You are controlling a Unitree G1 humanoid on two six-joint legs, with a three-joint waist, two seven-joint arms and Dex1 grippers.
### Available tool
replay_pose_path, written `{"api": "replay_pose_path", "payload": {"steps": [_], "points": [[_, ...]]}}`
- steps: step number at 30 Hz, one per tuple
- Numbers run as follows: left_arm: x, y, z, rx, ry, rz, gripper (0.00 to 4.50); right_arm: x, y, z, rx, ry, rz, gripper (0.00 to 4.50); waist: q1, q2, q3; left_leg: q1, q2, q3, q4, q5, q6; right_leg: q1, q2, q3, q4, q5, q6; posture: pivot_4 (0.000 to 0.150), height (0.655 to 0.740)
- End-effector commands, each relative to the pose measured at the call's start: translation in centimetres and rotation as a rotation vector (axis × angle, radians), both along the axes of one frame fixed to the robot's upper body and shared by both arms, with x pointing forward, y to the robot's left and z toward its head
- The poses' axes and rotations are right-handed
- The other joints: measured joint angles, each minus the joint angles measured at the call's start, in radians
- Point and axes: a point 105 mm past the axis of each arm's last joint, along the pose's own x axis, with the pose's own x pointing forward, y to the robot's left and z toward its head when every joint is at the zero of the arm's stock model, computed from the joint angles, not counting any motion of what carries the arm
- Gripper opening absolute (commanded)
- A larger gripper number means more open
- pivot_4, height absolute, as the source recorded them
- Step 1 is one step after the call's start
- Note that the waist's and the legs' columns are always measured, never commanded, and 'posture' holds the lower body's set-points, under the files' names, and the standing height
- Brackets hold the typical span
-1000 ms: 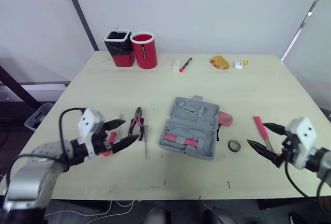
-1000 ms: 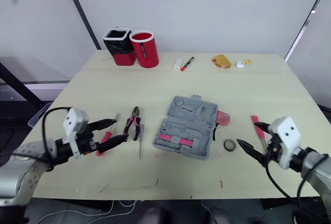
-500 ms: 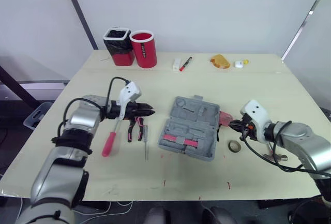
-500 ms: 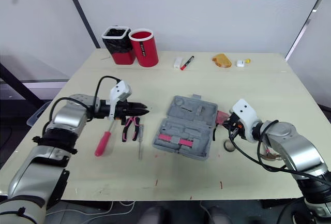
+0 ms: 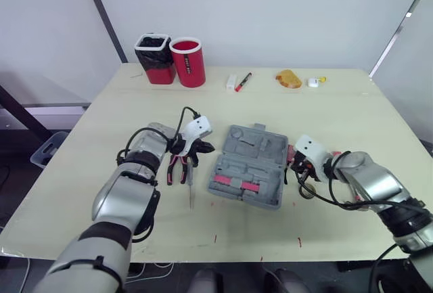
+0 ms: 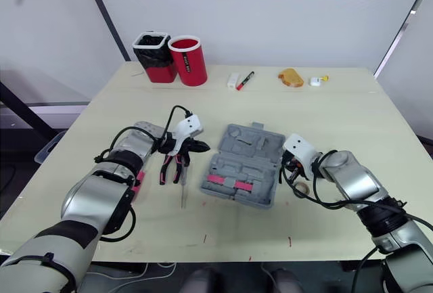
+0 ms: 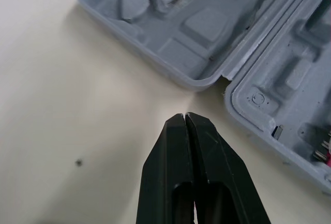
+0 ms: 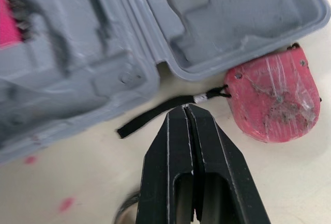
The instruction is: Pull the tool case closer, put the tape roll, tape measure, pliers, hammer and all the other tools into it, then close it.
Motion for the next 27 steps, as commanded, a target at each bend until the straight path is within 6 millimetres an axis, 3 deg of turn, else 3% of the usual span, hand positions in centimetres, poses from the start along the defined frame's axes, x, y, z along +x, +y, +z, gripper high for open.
{"api": "replay_pose_path", "payload": {"steps": [1,5,10,20,27], "points": [[0.5,-0.4,0.7,0.040,-0.040,-0.012,0.08,0.9,0.6,0.4,-0.020,-0.022,0.030,0.00,-0.003,0.000,0.000,0.000,0.000,0.000,0.000,0.000,0.000,0.000,0.000,0.000,0.000,0.000,0.000,0.150,0.7400],[0.0,-1.8,-0.6,0.050,-0.005,-0.056,0.08,1.3,1.9,-1.9,-0.092,0.024,0.101,0.00,-0.010,0.000,0.000,0.000,0.000,0.000,0.001,0.000,0.000,0.000,0.000,0.000,0.001,0.000,0.000,0.150,0.7400],[-0.8,-2.8,-0.9,0.007,0.037,-0.116,0.08,1.7,3.6,-2.4,-0.075,0.018,0.163,0.00,-0.022,-0.001,0.000,0.000,0.000,0.000,0.002,0.000,0.000,0.000,0.000,0.000,0.002,0.000,0.000,0.150,0.7400],[-2.3,-2.0,-1.3,-0.074,0.123,-0.177,0.08,0.9,4.1,-1.2,-0.060,0.000,0.273,0.00,-0.022,0.000,0.000,0.001,0.000,-0.001,0.008,0.000,0.000,0.000,0.000,0.000,0.013,0.000,0.000,0.150,0.7400],[-3.7,-1.1,-2.3,-0.119,0.158,-0.205,0.08,-0.8,4.2,-0.8,-0.067,0.013,0.359,0.00,-0.023,0.000,0.000,0.001,0.000,-0.001,0.008,0.000,0.000,0.000,0.000,0.000,0.012,0.000,0.000,0.150,0.7400]]}}
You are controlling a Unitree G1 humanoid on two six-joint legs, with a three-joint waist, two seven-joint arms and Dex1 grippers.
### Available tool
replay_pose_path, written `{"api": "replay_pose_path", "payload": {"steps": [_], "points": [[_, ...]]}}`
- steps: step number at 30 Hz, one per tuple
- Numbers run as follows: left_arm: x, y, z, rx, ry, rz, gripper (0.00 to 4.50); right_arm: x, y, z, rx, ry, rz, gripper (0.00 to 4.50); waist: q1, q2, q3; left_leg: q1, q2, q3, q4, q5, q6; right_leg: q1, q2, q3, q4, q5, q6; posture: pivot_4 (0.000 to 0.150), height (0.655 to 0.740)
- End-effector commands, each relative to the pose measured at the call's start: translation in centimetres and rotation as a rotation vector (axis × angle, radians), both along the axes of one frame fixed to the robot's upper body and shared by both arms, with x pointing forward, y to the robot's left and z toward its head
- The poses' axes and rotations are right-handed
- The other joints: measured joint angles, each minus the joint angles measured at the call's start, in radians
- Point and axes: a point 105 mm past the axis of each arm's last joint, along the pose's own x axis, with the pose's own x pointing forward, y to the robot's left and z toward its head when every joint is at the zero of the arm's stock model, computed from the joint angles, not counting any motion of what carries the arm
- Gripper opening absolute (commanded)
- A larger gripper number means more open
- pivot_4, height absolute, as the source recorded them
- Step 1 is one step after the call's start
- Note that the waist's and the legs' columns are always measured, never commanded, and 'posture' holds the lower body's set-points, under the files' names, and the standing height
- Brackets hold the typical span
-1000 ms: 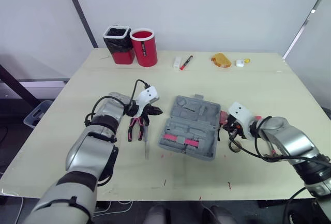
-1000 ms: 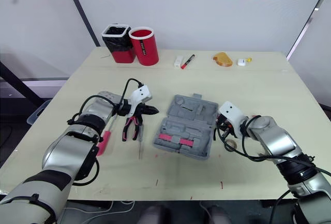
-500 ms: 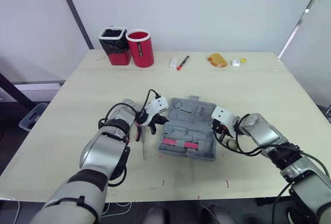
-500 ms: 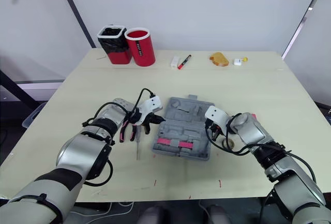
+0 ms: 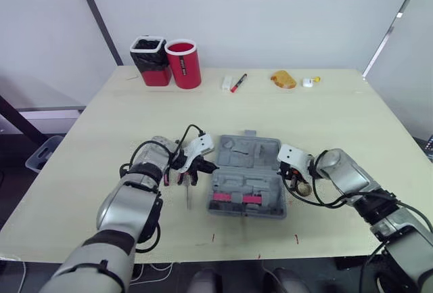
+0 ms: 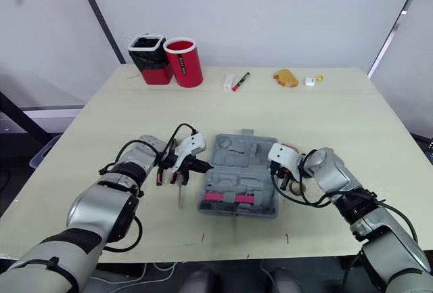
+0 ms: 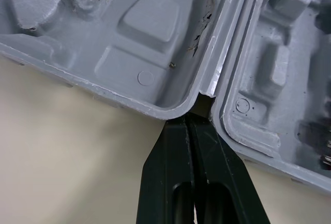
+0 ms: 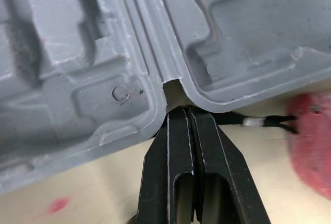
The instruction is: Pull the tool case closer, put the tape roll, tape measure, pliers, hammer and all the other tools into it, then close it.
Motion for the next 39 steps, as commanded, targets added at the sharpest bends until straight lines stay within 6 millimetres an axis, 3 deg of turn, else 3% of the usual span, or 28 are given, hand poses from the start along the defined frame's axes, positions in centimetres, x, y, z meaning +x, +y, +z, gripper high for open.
{"api": "replay_pose_path", "payload": {"steps": [1,11,24,39], "points": [[-0.4,-1.0,0.7,-0.075,-0.012,-0.050,0.08,-1.1,1.8,1.8,0.052,-0.033,0.100,0.00,0.000,0.000,0.000,0.000,0.000,0.000,0.000,0.000,0.000,0.000,0.000,0.000,0.000,0.000,0.000,0.150,0.7400],[-3.7,-0.5,-0.2,-0.112,0.026,-0.089,0.08,-3.7,1.2,0.8,0.054,0.012,0.136,0.00,0.001,0.000,0.000,0.001,0.000,-0.002,0.000,0.000,0.000,0.000,0.000,0.001,0.002,0.000,0.000,0.150,0.7400],[-8.1,-1.3,-1.3,-0.126,0.062,-0.071,0.08,-5.1,0.9,0.8,0.051,0.024,0.165,0.00,0.004,0.000,0.000,0.002,0.000,-0.005,0.001,0.000,0.000,0.000,0.000,0.002,0.003,0.000,0.000,0.150,0.7400],[-9.9,-1.2,-1.7,-0.119,0.097,-0.079,0.08,-6.7,0.4,0.2,0.061,0.058,0.148,0.00,0.002,0.000,0.000,0.003,0.000,-0.005,0.001,0.000,0.000,0.000,0.000,0.002,0.003,0.000,0.000,0.150,0.7400]]}}
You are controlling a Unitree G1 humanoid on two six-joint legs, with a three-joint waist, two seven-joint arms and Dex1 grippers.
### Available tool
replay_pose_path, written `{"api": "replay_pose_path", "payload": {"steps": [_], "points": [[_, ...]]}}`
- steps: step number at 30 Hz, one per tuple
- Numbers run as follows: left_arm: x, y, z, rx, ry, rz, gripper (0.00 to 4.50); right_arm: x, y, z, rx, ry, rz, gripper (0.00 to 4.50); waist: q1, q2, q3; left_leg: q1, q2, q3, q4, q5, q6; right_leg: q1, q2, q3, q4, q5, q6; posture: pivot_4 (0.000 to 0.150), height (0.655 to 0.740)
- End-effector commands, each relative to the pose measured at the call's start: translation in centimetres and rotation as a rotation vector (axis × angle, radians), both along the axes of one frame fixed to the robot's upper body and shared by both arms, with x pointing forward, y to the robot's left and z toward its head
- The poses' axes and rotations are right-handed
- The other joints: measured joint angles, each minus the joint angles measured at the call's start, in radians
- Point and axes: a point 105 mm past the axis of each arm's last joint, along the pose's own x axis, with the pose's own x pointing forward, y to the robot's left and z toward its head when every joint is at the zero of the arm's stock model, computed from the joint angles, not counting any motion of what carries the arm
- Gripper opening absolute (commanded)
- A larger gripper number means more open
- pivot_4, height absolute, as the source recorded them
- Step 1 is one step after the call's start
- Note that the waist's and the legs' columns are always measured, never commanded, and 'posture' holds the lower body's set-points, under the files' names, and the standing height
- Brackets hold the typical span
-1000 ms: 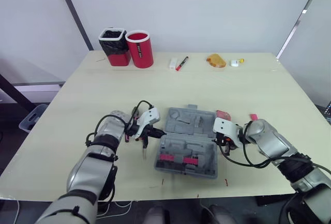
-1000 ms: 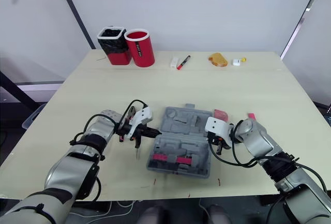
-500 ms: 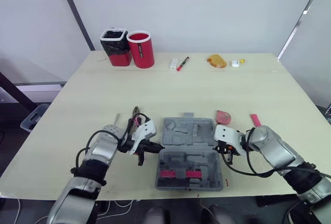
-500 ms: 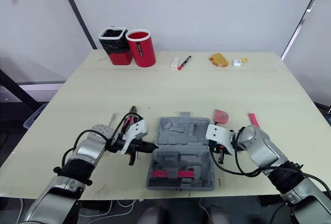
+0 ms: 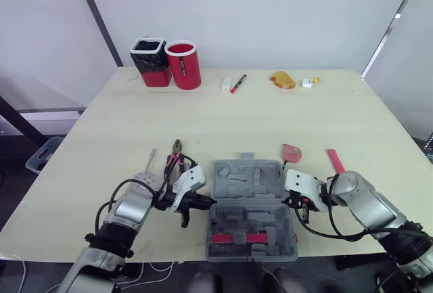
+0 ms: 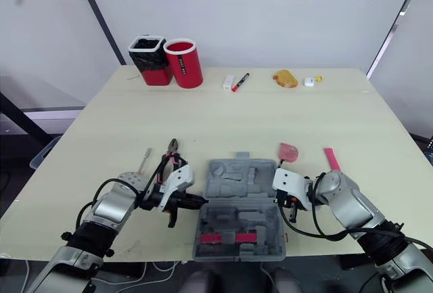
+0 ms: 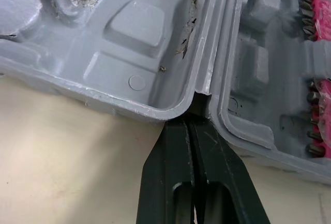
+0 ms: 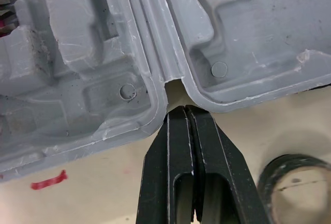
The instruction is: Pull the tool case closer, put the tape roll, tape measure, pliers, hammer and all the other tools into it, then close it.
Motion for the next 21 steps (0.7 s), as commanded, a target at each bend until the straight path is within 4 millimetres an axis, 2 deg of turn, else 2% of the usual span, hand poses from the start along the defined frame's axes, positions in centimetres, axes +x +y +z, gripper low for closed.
{"api": "replay_pose_path", "payload": {"steps": [1,21], "points": [[-1.0,-1.3,0.6,-0.042,-0.003,-0.064,0.08,-0.3,0.8,1.3,0.045,-0.033,0.037,0.00,0.001,0.000,0.000,0.000,0.000,0.000,0.000,0.000,0.000,0.000,0.000,0.000,0.000,0.000,0.000,0.150,0.7400],[-0.9,-2.5,0.5,-0.047,-0.010,-0.085,0.08,-0.7,-0.7,1.3,0.033,-0.021,-0.014,0.00,0.005,0.000,0.000,0.000,0.000,0.000,0.000,0.000,0.000,0.000,0.000,0.000,0.000,0.000,0.000,0.150,0.7400]]}}
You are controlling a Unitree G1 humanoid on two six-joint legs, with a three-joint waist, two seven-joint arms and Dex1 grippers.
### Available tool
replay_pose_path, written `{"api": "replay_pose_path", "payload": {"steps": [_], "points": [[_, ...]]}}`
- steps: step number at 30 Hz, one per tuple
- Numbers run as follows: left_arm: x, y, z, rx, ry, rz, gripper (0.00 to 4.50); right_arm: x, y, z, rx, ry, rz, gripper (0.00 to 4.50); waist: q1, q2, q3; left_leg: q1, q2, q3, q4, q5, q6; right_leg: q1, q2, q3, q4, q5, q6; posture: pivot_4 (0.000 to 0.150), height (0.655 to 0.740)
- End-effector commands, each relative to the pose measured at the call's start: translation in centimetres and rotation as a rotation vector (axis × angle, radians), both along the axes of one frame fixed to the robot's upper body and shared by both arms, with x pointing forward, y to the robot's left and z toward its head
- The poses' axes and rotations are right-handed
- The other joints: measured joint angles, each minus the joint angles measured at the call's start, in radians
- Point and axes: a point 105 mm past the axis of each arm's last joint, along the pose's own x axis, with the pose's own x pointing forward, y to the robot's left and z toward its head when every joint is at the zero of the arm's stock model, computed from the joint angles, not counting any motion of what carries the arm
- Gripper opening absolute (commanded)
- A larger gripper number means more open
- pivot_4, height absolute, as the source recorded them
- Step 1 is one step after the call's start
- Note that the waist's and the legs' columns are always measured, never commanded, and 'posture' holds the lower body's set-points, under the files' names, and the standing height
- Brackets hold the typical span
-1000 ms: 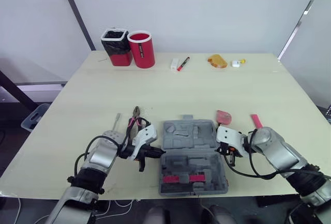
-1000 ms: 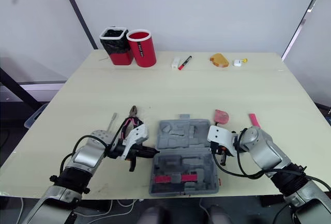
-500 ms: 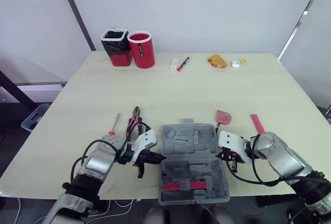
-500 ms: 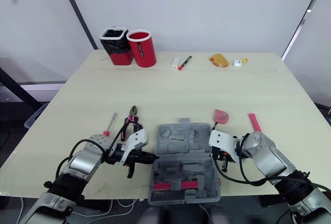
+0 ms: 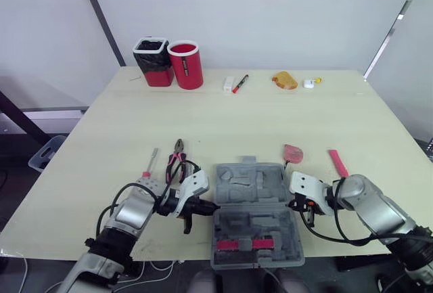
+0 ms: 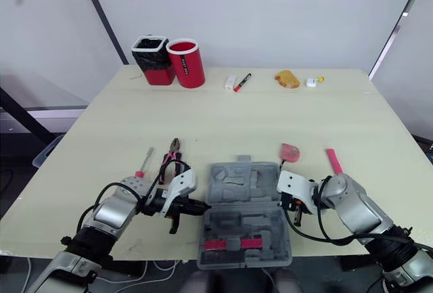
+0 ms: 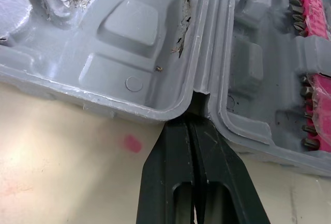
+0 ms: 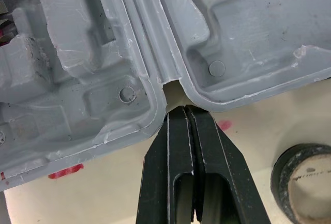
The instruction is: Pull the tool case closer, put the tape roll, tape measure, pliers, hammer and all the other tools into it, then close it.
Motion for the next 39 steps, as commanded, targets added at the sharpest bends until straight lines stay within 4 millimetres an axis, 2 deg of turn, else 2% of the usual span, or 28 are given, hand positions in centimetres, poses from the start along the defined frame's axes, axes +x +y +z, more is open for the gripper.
{"api": "replay_pose_path", "payload": {"steps": [1,21,39], "points": [[-0.2,-1.4,0.9,-0.029,-0.028,-0.062,0.08,-0.1,0.4,1.1,0.033,-0.031,0.015,0.00,0.000,0.000,0.000,0.000,0.000,0.000,0.000,0.000,0.000,0.000,0.000,0.000,0.000,0.000,0.000,0.150,0.7400],[-1.2,-0.7,0.5,-0.010,-0.004,-0.059,0.08,-1.1,0.7,0.8,0.041,-0.003,0.020,0.00,-0.002,0.000,0.000,0.000,0.000,0.000,0.000,0.000,0.000,0.000,0.000,0.000,0.000,0.000,0.000,0.150,0.7400],[-2.5,-0.3,-0.2,0.001,0.026,-0.063,0.08,-3.0,0.8,0.2,0.058,0.038,-0.008,0.00,-0.002,0.000,0.000,0.000,0.000,0.000,0.000,0.000,0.000,0.000,0.000,0.000,0.000,0.000,0.000,0.150,0.7400]]}}
